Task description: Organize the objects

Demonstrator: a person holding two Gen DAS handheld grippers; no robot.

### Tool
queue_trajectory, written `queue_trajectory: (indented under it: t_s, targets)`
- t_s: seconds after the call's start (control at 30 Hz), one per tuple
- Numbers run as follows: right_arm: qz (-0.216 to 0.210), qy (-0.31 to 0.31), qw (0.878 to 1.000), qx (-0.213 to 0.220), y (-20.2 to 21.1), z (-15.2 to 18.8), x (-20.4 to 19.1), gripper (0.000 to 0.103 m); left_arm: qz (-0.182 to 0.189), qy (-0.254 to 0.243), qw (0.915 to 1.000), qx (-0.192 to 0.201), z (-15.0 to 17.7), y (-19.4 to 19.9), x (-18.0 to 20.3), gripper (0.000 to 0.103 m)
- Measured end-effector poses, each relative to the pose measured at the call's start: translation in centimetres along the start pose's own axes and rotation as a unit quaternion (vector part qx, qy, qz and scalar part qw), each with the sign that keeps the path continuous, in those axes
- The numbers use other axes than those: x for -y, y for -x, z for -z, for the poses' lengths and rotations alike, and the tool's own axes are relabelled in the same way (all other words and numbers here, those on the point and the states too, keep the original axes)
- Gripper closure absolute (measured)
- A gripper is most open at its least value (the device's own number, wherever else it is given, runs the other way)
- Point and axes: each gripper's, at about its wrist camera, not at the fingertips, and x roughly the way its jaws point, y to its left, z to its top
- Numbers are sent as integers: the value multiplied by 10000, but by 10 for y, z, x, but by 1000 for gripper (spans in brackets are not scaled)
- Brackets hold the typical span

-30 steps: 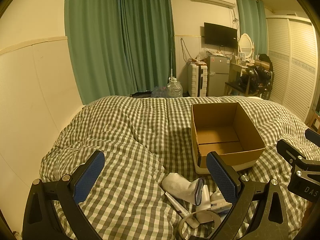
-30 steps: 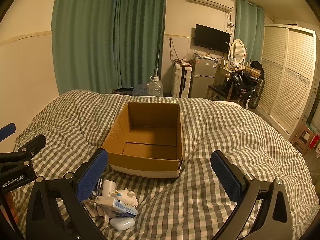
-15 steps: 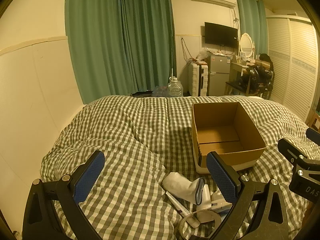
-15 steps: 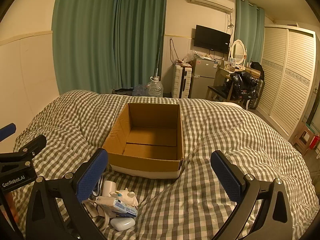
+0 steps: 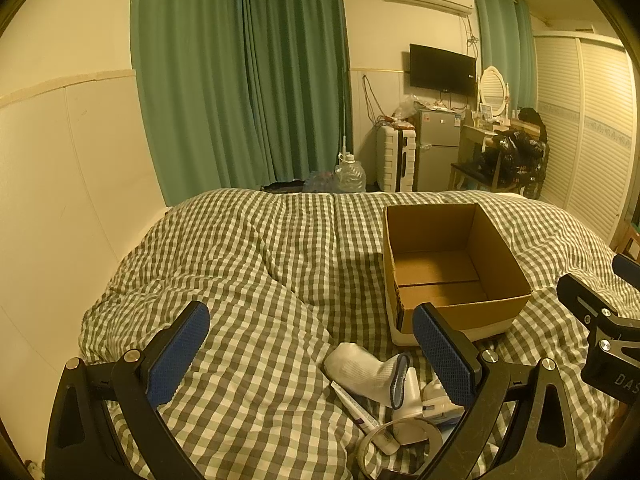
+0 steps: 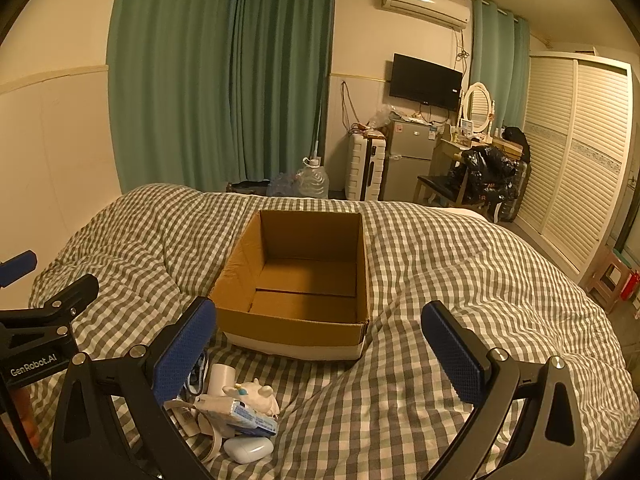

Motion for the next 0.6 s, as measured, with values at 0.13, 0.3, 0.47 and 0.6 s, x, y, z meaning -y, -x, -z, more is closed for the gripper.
queue_trajectory:
  t_s: [0.13, 0.3, 0.47, 0.6]
  targets:
    - [-22, 2, 10000, 4, 0, 1, 0, 0, 15, -13, 10000, 7, 1, 0, 1, 0]
    - [-102, 7, 9999, -25, -2, 2, -1, 0, 110, -21, 9999, -106, 4, -4, 2, 0]
    - [-268, 21, 9995, -167, -10, 6, -4, 0, 166, -10, 9994, -290, 6, -12, 1, 0]
    - [-348, 3, 9988, -332, -19, 11, -6, 0, 197, -38, 9989, -426, 9, -20, -1, 0]
